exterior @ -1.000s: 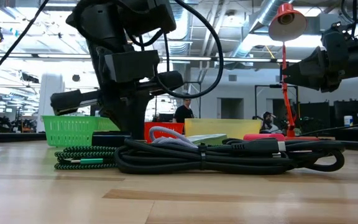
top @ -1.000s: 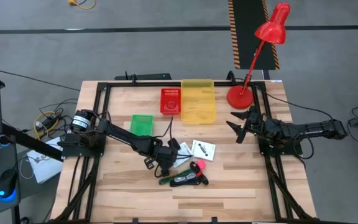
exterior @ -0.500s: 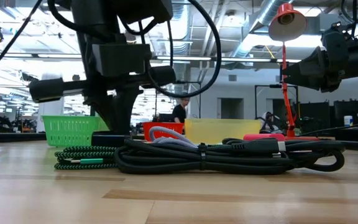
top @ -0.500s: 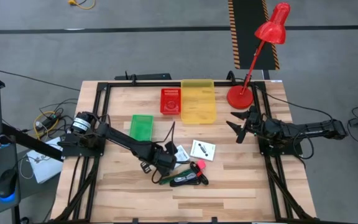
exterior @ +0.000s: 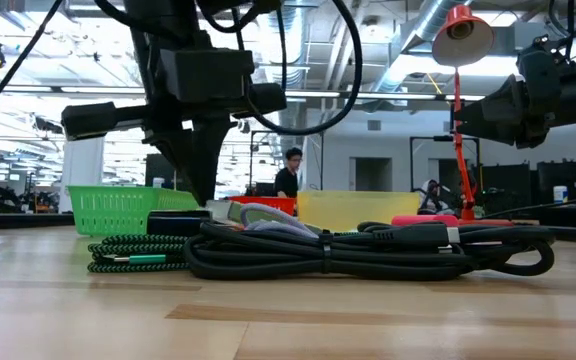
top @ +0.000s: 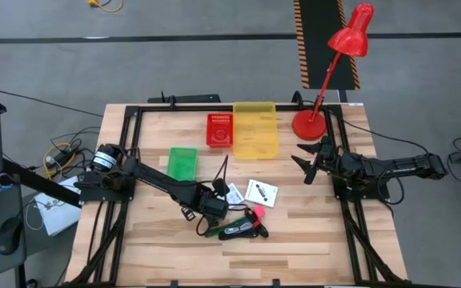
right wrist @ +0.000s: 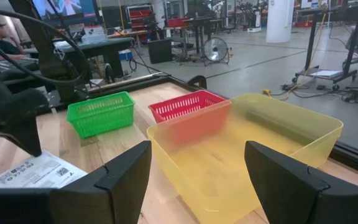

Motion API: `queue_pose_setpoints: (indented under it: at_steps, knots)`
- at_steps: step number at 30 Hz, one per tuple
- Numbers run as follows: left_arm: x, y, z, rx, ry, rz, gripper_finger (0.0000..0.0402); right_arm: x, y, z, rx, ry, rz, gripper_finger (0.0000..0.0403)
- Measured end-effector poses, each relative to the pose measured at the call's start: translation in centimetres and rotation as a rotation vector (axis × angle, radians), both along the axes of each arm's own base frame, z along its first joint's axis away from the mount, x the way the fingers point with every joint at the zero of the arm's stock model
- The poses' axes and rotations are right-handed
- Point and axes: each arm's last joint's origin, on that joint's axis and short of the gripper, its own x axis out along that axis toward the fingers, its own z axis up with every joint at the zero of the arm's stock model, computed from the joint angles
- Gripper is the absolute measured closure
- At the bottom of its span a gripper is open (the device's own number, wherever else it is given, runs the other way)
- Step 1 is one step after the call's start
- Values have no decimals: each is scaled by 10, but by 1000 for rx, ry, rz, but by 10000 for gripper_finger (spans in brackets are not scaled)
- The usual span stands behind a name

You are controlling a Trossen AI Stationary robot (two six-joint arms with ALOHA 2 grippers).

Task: Pick and place items into bin
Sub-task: Put the left white card reader box into the green basket

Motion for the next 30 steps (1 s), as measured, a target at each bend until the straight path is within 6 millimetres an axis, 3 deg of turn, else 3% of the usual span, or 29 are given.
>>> queue_pose_setpoints:
  at_steps: [12, 24, 30]
  knots:
    - [-3, -3, 9, 51, -13, 32, 401, 0, 0, 0, 0, 0, 0, 148]
    - [-17, 3, 54, 52, -175, 128, 401, 0, 0, 0, 0, 0, 0, 148]
    - [-23, 6, 60, 61, -175, 164, 401, 0, 0, 0, 0, 0, 0, 148]
